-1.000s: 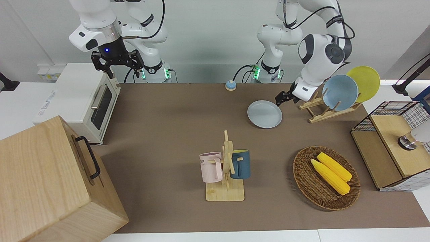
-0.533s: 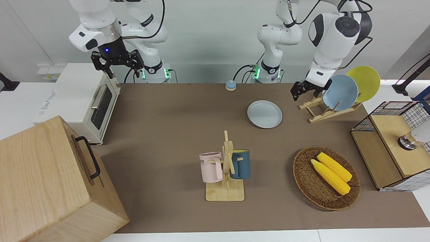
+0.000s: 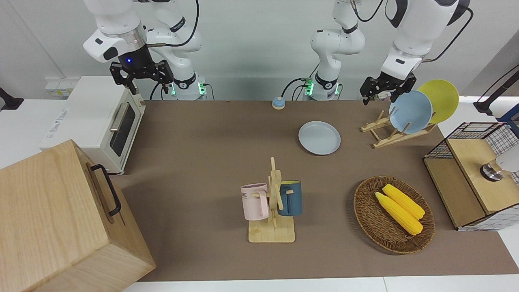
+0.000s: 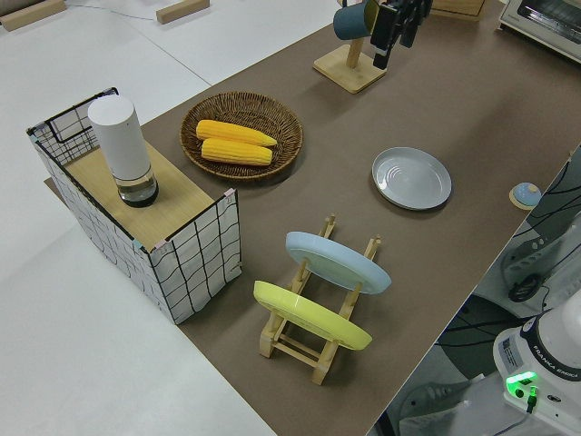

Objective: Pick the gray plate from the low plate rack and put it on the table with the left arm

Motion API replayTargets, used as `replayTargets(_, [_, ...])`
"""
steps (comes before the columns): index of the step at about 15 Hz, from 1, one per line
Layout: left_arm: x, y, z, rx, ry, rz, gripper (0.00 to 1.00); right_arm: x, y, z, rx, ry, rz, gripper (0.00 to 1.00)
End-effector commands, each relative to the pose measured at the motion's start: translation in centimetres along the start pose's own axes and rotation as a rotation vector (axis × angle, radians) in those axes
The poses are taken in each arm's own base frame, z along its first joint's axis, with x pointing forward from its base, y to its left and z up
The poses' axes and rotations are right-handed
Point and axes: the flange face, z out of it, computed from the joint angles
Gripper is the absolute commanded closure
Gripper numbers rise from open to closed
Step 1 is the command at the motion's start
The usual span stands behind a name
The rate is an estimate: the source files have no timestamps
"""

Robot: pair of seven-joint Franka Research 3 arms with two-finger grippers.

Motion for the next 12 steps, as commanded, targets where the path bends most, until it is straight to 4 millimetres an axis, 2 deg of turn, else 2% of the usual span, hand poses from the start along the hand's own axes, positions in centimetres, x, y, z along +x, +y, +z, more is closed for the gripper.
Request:
replayTargets(1, [0.7, -0.7, -1.2, -0.034, 0.0, -0.002, 0.0, -0.3, 0.1, -0.3, 0.018, -0.007, 0.013, 0.011])
replayTargets(4, [0.8, -2.3, -1.5, -0.04, 0.007, -0.032, 0.0, -0.3, 0.1, -0.3, 0.018, -0.007, 0.013, 0.013])
replayTargets(12, [0.7, -1.8, -1.9, -0.035, 0.022, -0.021, 0.0, -0.3, 0.1, -0.3, 0.018, -0.007, 0.013, 0.013])
